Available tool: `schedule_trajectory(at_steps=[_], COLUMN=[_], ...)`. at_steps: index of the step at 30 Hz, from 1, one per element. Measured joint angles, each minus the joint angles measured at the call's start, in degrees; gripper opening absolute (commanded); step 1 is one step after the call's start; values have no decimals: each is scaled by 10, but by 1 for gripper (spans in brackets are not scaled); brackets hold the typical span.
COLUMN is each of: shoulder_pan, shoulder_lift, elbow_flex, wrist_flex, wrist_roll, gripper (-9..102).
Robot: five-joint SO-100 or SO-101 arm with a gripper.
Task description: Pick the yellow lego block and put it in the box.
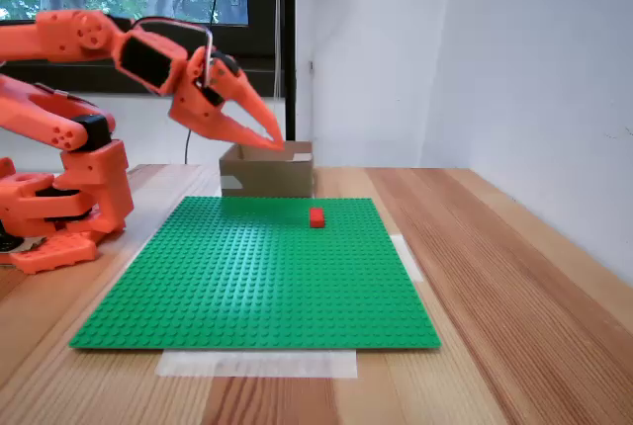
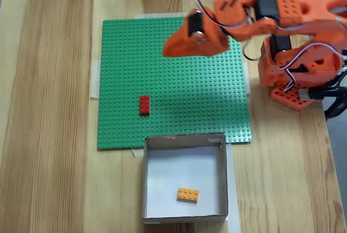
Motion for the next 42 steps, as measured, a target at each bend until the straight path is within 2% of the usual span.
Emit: schedule_trajectory(at_steps=[5,12,17,23,42], shoulder_pan=[18,13,14,6,-7], shoulder_lift=[133,236,249,244,244], elbow_flex=[121,214,236,239,239], wrist_flex=[14,30,47,109,113], wrist_roll=[-25,-44,-42,-26,-30], gripper=[-1,-1,-1,-1,-1])
